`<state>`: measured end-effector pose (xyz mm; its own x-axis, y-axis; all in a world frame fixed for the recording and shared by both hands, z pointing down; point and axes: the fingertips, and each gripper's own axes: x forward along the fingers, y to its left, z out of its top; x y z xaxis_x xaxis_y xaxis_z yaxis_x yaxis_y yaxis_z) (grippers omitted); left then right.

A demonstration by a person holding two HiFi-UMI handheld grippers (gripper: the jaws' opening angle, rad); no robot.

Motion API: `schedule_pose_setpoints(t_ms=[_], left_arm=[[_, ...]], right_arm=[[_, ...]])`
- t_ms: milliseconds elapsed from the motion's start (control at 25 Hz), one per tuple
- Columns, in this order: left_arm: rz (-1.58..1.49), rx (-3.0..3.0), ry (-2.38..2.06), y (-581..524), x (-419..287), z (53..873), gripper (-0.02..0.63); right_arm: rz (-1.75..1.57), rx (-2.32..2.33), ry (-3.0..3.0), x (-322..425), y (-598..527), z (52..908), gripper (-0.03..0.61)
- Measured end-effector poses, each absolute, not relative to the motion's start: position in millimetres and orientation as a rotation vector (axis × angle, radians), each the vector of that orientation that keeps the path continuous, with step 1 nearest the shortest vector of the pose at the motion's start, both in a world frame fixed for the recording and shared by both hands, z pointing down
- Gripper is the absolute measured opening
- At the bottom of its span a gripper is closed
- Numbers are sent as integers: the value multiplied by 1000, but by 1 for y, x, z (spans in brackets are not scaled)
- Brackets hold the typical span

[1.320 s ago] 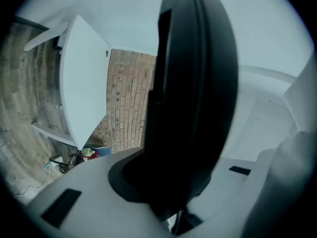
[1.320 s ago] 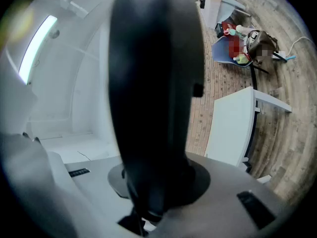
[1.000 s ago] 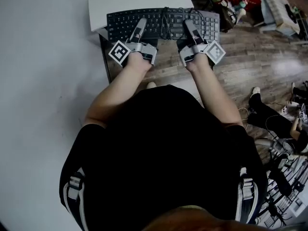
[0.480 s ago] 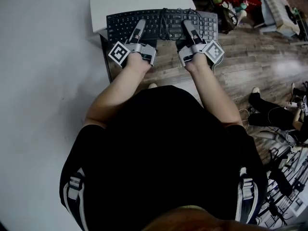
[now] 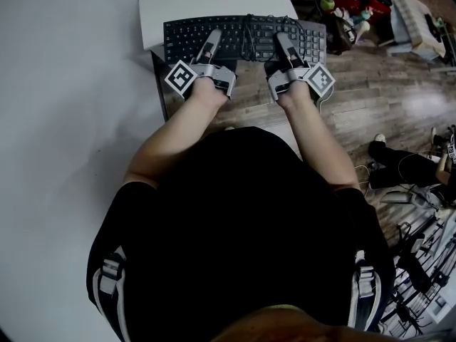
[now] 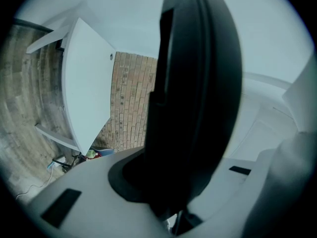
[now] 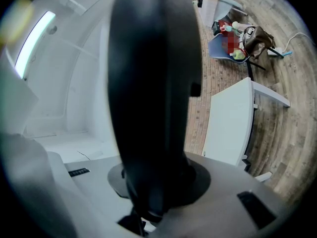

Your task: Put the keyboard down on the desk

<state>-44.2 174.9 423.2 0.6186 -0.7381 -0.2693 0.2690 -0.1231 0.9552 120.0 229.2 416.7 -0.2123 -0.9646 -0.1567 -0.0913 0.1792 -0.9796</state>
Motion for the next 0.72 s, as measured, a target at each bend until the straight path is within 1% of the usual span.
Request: schedule_pose_setpoints(t_ms=[120,320,720], left_arm=[[-895,1455,-422,178,-46,413,84],[-892,1451,-427,171,-44,427,86],[-893,1438,-462,177,-47,422,86]], right_arm=[[-1177,-1054,1505,118,232,408,106],[-1187,-1066,1505,121,226,423,106],[-1231,-1033,1494,120,227,422,106]])
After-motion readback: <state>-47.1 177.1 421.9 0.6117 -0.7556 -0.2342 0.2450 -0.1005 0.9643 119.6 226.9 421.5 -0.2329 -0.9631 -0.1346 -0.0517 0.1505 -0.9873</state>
